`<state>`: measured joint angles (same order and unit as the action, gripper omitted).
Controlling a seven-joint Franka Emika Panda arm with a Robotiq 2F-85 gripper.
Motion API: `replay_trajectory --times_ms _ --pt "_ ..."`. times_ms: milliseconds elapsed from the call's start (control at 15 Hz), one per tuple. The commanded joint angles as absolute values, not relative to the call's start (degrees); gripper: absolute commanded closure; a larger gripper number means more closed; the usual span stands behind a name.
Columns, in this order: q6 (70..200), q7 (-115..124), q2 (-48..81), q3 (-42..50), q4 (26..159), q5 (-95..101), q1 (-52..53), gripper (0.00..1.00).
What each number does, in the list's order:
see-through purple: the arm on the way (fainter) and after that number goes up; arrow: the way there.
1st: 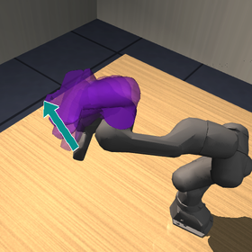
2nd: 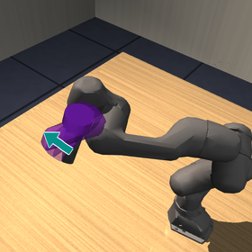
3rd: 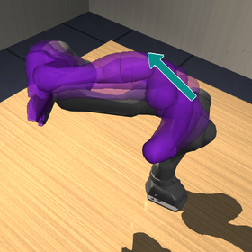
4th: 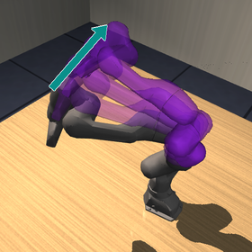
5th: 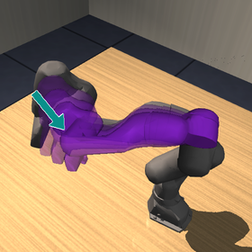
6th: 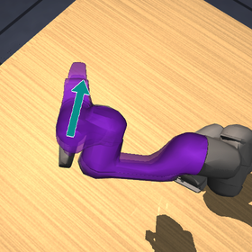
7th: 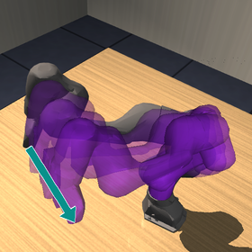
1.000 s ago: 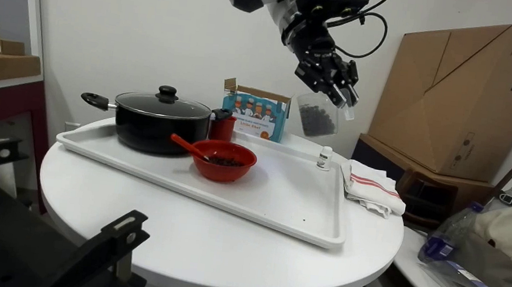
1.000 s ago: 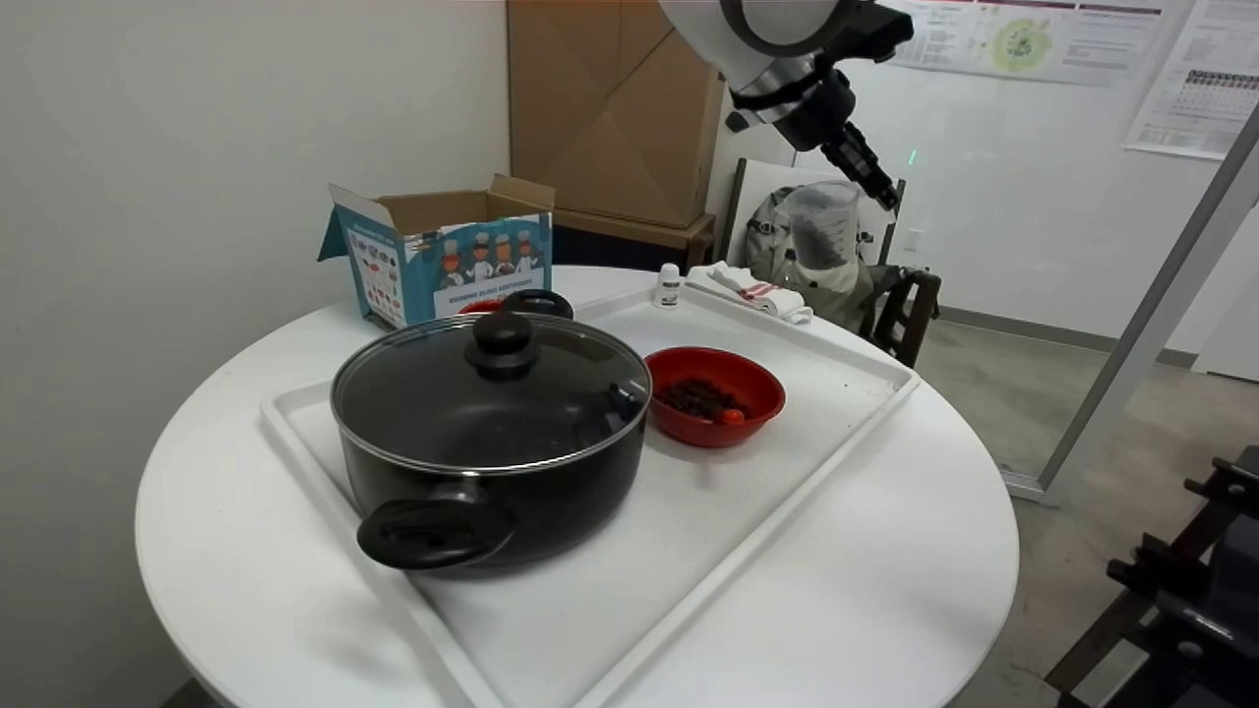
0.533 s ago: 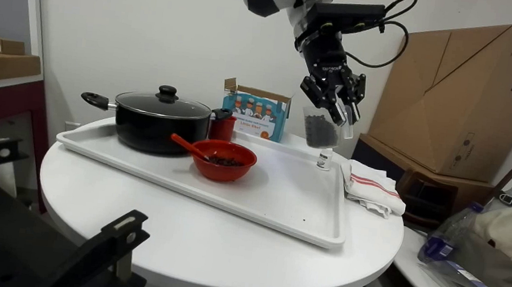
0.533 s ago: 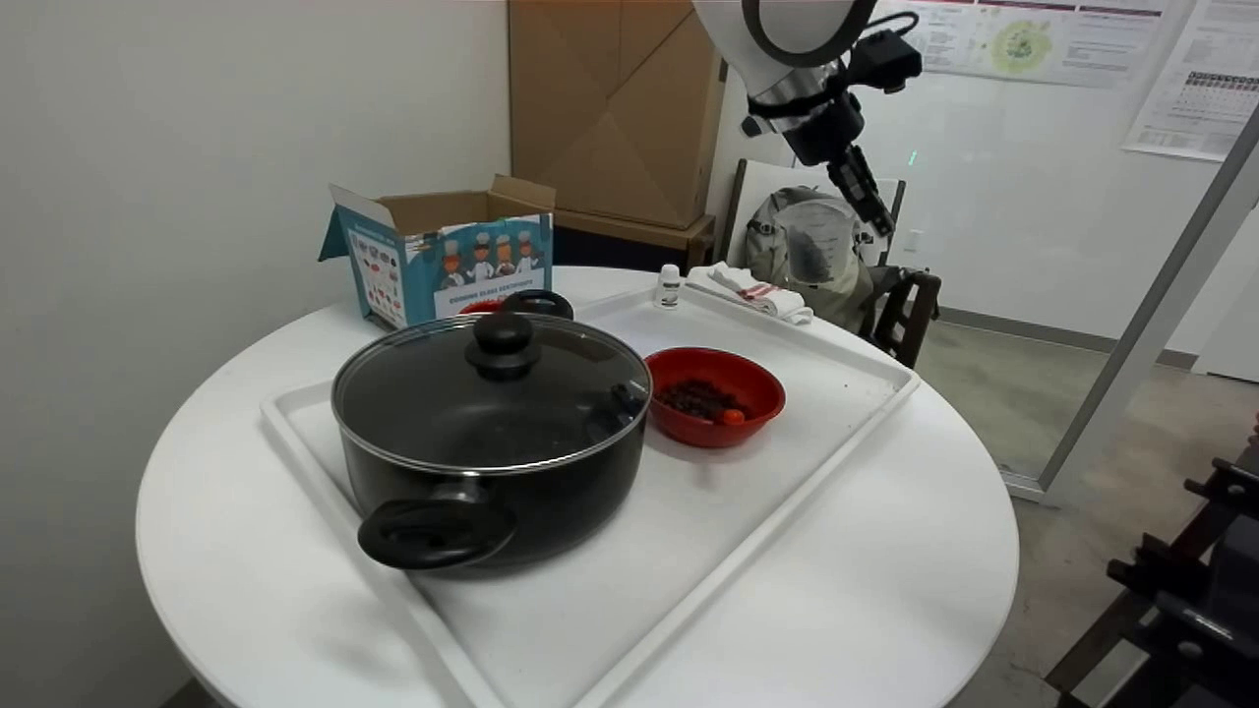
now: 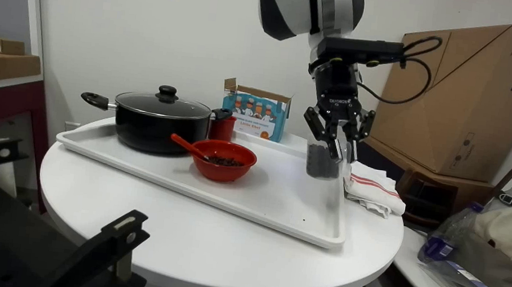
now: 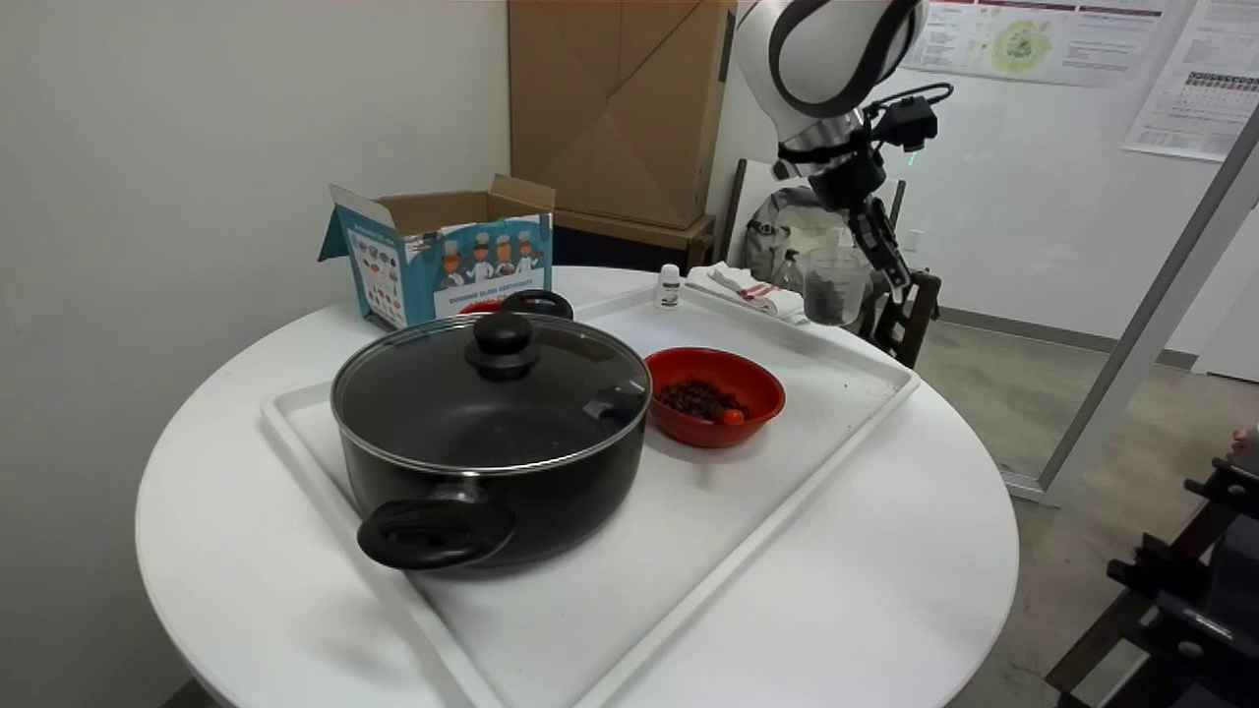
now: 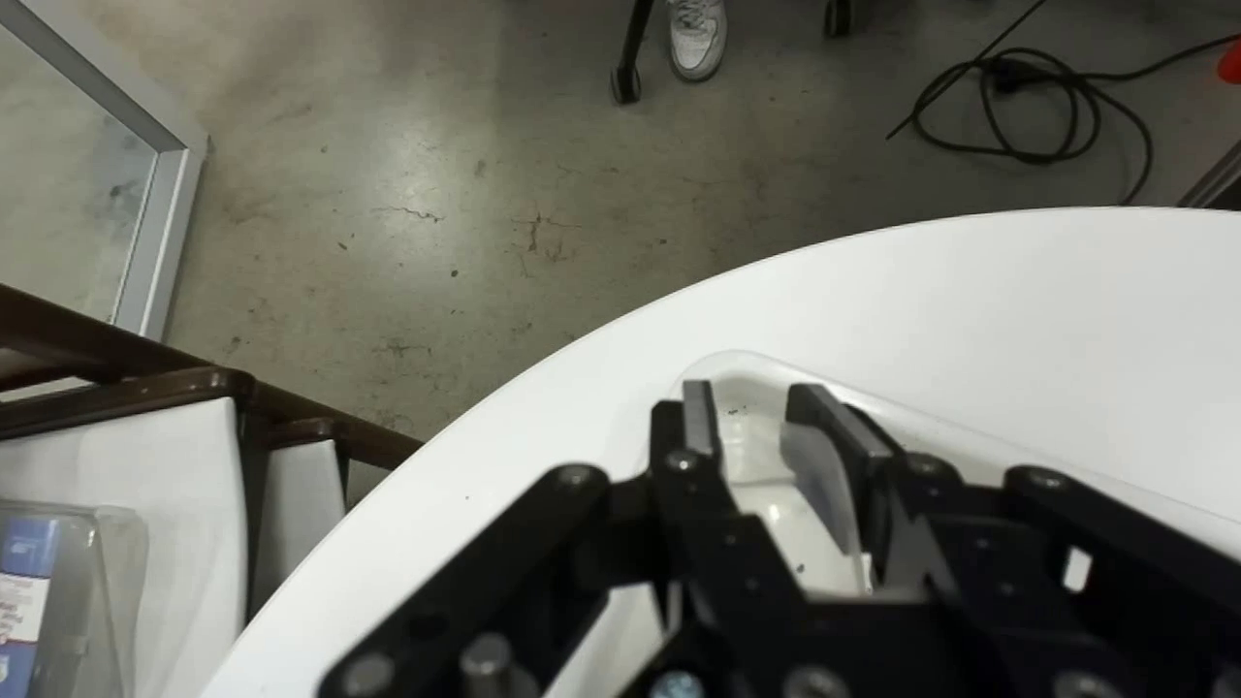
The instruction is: Pour some contents of the jug into the red bowl
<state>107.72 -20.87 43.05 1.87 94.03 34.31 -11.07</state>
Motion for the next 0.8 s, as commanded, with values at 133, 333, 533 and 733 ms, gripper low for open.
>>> replay_trajectory --times_ms 133,333,533,733 --pt "111.1 -23.0 46.8 3.7 91.7 30.9 -11.5 0.94" --pt "111.4 -23.3 49.0 4.1 91.9 31.0 -11.4 0.94" --pt "111.5 -23.7 51.3 4.3 91.8 31.1 -11.5 0.94" --pt "111.2 -24.0 53.0 4.4 91.3 31.1 -11.4 0.94"
